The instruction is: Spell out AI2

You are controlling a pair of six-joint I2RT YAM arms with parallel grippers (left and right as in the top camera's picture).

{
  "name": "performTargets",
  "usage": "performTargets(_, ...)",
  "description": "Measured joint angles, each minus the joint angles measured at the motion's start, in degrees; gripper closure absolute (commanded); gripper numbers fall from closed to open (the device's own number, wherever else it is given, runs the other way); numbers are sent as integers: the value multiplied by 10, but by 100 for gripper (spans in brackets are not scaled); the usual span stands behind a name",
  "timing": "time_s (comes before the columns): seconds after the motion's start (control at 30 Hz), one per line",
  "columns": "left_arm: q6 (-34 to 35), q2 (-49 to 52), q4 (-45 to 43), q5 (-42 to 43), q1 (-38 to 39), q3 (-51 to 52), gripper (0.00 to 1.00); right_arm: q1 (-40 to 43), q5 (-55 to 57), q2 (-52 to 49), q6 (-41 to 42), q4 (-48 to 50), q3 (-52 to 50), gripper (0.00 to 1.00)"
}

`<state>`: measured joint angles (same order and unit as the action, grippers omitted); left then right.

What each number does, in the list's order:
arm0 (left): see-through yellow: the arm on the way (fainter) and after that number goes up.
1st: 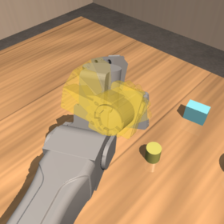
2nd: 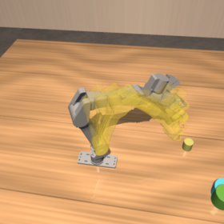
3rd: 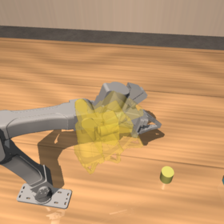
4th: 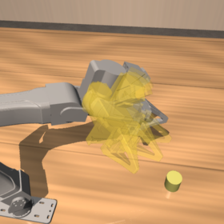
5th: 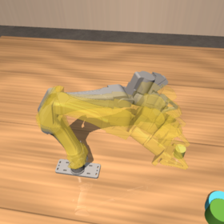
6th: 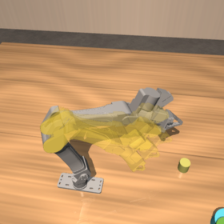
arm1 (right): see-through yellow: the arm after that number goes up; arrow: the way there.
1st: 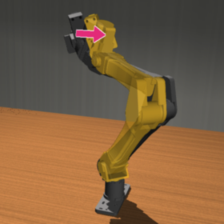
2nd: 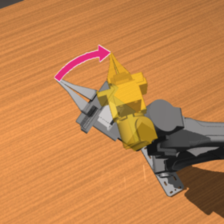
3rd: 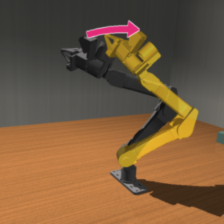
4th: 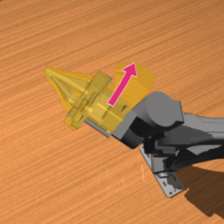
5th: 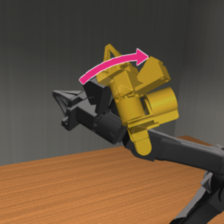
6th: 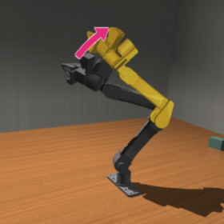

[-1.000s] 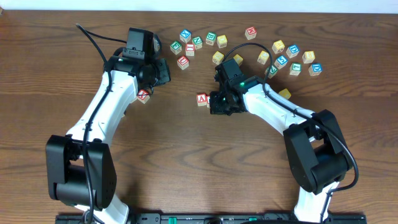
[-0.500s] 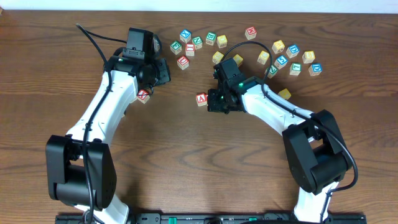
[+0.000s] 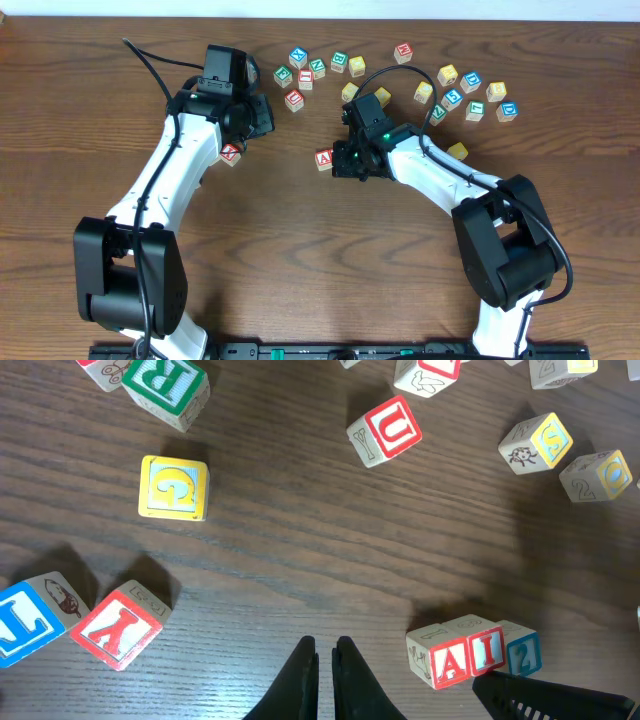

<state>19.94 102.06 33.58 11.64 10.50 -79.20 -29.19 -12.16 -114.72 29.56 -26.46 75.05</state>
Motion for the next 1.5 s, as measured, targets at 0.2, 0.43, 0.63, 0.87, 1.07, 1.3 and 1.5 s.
performTargets(0.2,0,0,0,0,0,0,92,0,0,0,0,0,0,99)
performTargets(0.43,0,0,0,0,0,0,92,4,-18,2,-2,-14,0,99)
performTargets(0.63,0,0,0,0,0,0,92,14,-29,28,-7,-59,0,99)
performTargets(0.87,0,0,0,0,0,0,92,19,-5,34,-7,-118,0,99)
performTargets(1.07,0,0,0,0,0,0,92,26,17,32,-7,-113,0,99)
performTargets(1.3,2,0,0,0,0,0,92,26,31,3,-7,-80,0,99)
performTargets(1.5,4,0,-2,0,0,0,92,26,32,-2,-7,-50,0,99)
